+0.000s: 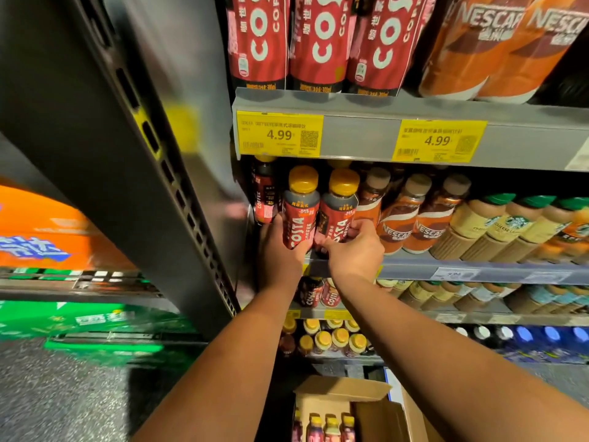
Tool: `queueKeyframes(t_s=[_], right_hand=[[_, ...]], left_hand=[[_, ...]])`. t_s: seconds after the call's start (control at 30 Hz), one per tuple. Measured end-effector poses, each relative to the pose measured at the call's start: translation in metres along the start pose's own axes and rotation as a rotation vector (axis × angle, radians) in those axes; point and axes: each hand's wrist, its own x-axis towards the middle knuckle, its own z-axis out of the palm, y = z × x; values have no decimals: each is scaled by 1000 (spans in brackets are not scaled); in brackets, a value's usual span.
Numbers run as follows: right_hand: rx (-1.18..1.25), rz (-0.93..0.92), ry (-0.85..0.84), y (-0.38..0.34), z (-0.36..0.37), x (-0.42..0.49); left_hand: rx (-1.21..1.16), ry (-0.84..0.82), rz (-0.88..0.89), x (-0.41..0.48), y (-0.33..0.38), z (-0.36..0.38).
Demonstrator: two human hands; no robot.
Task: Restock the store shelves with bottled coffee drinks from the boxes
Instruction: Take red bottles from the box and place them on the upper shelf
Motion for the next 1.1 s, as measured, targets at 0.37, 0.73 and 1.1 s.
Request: queueKeyframes(t_s=[0.37, 0.73, 1.1], right_hand=[[-211, -60, -352, 70, -52, -40], [-511, 64, -728, 230, -97, -87], [-573, 325, -720, 348, -73, -125]], left_hand=[[428, -142, 106, -100, 2, -5], [776, -605, 26, -222, -90, 74], [857, -783, -131, -259, -197, 109]])
